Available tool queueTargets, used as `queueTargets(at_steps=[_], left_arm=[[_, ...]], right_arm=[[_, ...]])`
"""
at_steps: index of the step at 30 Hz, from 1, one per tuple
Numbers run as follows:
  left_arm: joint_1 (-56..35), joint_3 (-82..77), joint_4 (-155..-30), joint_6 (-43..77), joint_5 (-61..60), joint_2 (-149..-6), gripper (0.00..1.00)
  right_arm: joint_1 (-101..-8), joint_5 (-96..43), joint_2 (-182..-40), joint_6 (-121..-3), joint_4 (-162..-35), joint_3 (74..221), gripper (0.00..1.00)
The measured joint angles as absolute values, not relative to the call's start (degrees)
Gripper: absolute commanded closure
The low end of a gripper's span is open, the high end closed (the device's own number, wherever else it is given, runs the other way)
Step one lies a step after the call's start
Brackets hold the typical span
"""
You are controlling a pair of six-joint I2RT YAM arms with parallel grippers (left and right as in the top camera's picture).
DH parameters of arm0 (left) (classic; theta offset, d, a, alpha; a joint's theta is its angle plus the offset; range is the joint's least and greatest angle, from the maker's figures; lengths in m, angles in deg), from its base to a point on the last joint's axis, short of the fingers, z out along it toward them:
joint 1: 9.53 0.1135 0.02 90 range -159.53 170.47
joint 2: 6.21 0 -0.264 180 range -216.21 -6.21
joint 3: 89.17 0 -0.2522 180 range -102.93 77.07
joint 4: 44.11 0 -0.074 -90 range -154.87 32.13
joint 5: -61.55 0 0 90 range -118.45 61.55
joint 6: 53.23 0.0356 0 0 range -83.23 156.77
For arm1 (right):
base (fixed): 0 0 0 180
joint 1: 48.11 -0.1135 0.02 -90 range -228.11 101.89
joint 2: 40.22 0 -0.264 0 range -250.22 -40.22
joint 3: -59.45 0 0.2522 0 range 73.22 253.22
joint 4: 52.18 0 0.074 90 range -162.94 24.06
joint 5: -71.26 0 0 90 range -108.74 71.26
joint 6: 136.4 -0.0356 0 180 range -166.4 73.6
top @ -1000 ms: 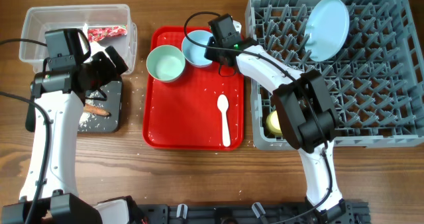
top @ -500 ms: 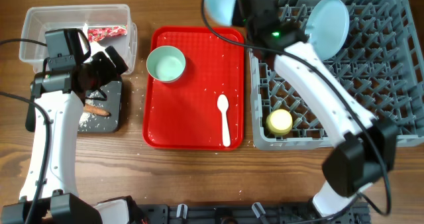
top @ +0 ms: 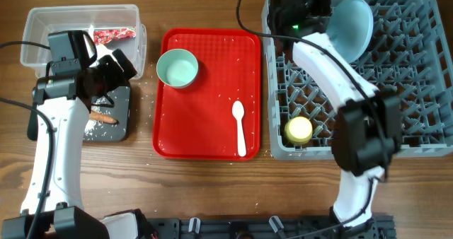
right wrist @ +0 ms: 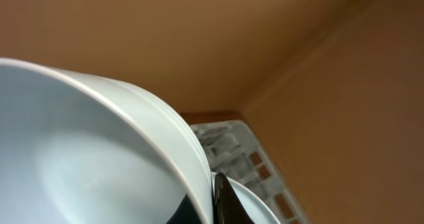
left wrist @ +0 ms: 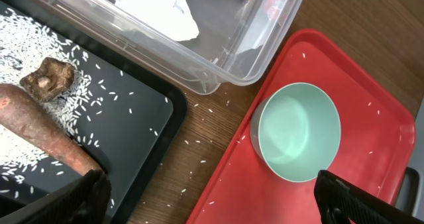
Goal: Sort waste into correct bins and load items into the dishwasher rack
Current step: 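Grip the light blue bowl with the right gripper and lift it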
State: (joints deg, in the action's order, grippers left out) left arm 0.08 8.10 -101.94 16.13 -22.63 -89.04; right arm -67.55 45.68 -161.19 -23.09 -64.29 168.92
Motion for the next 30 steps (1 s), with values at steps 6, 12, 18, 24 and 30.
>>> queueTargets(at_steps=[6, 12, 18, 24, 30], left_arm=[[0.1, 8.1, -101.9, 16.1, -22.6, -89.0, 0.0], [0.1, 8.1, -101.9, 16.1, -22.6, -89.0, 0.0], [0.1, 8.1, -102.0, 16.1, -22.6, -89.0, 0.0], [0.1, 8.1, -101.9, 16.1, -22.6, -89.0, 0.0], [0.1, 8.1, -101.9, 16.1, -22.6, -89.0, 0.0]], right_arm=[[-67.6, 47.0, -167.1, -6.7, -58.5, 168.9, 0.96], [-67.6, 47.1, -167.5, -4.0, -58.0, 168.9, 0.96], [-67.7, 47.1, -167.5, -4.0, -58.3, 168.9, 0.96], [-69.8, 47.4, -167.5, -1.5, -58.8, 168.9, 0.95], [-70.6, 47.8, -167.5, -1.3, -59.5, 168.9, 0.76]])
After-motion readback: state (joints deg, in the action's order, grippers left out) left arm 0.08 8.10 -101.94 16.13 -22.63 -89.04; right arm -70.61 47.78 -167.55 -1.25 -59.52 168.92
